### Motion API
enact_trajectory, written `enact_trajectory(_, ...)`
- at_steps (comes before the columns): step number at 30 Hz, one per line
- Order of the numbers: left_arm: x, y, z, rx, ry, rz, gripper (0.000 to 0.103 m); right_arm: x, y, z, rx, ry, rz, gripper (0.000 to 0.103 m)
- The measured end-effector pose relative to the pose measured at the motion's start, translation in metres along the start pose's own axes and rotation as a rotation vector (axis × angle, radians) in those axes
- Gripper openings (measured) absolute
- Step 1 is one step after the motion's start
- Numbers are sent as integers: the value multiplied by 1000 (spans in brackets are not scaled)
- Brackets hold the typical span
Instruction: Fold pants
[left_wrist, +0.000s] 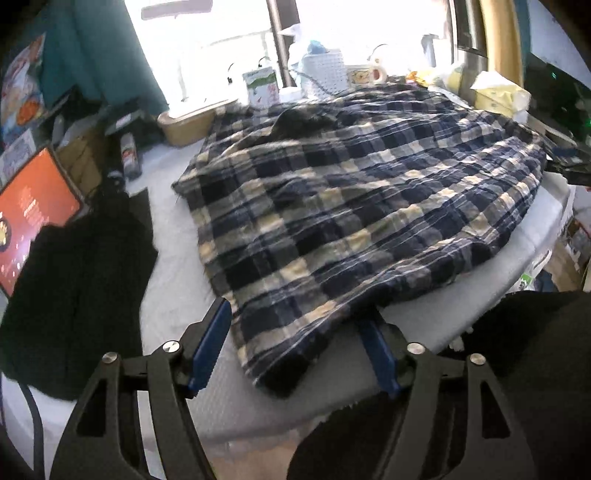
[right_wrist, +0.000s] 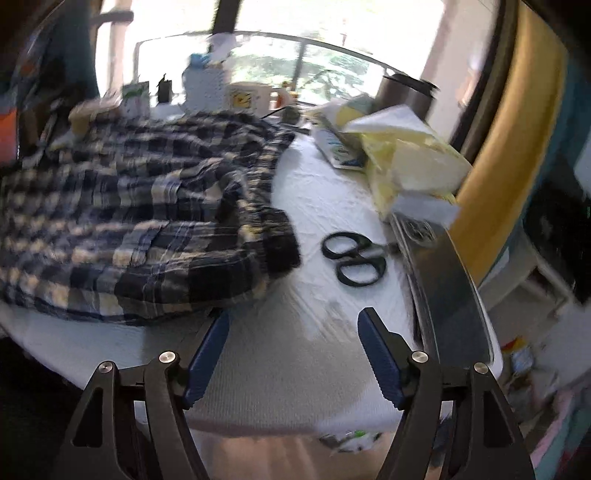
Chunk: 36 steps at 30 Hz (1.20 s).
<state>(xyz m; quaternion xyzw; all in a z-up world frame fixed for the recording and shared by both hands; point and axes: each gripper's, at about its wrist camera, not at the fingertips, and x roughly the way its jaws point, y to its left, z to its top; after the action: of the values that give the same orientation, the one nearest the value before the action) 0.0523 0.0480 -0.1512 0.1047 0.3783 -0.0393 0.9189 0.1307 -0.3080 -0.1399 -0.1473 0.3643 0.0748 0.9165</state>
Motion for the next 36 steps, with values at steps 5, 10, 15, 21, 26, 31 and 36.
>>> enact_trajectory(5, 3, -2, 1, -17, -14, -41, 22, 11, 24, 6, -189, -57, -33, 74)
enact_trajectory(10, -5, 3, 3, -82, -33, -78, 3, 14, 25, 16, -197, -122, 51, 48)
enact_trajectory(15, -34, 17, 11, -153, -110, -125, 3, 6, 22, 17, -146, -152, 94, 25)
enact_trajectory(21, -77, 34, 26, -204, -222, -124, 3, -29, 16, 17, -98, -209, 133, 24)
enact_trajectory(26, -105, 42, 38, -222, -305, -123, 3, -58, 6, 25, -68, -275, 135, 24)
enact_trajectory(31, -119, 50, 45, -221, -344, -110, 3, -82, -6, 36, -20, -332, 178, 24)
enact_trajectory(36, -122, 60, 57, -221, -365, -99, 3, -89, -10, 42, 10, -356, 216, 24)
